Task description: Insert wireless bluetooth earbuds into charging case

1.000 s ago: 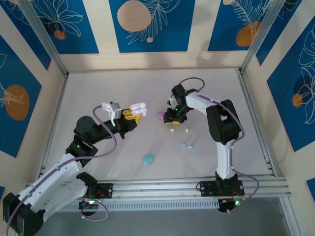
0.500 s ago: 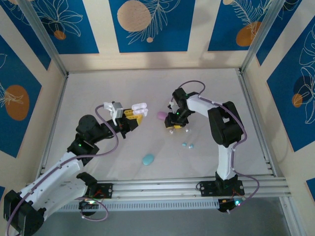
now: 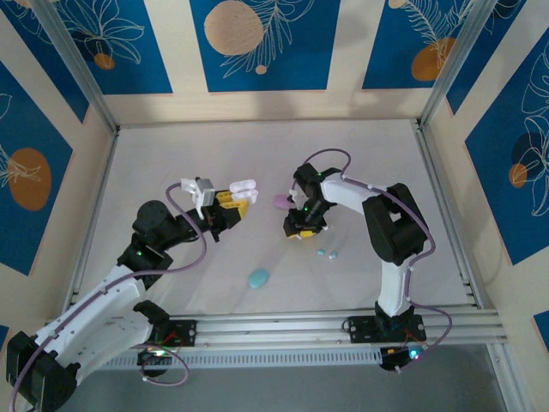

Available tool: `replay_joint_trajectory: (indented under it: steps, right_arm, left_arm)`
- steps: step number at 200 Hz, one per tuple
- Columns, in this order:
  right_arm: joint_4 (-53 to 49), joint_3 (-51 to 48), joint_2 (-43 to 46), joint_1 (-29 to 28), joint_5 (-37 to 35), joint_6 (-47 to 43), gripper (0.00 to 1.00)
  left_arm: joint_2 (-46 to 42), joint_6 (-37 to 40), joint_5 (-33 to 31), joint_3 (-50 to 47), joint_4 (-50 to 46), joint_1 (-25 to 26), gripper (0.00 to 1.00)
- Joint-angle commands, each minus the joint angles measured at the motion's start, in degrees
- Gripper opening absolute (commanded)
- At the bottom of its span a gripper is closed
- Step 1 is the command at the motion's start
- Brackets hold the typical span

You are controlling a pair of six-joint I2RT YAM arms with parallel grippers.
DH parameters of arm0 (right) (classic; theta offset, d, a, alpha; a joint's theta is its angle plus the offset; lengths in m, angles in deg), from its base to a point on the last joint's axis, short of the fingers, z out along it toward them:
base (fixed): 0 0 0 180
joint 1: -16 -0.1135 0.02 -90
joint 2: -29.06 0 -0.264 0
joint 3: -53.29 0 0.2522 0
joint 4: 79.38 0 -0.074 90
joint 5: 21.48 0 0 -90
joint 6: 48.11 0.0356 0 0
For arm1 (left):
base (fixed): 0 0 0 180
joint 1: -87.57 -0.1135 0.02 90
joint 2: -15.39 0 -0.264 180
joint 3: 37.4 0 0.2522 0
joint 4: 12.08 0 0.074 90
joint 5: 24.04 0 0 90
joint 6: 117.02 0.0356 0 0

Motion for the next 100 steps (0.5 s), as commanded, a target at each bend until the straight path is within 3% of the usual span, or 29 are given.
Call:
replay_joint_trajectory:
  steps: [1,38,100]
  right_arm:
    - [-3.1,0.6,3.0,-0.7,-3.9,2.0,0.49]
    - [-4.6,3.3,2.8,-1.9,-12.9,5.5,0.48]
    - [-6.1,7.8,-2.8,-3.7,-15.1,4.0,0.46]
  left_arm:
    - [-0.5,0.0,-0.1,-0.1,1.4,0.5,0.21]
    - [-0.3,-0.1,-0.2,0.2,1.4,0.5,0.21]
    - [-0.4,-0.1,0.1,0.5,0.9,0.5,0.21]
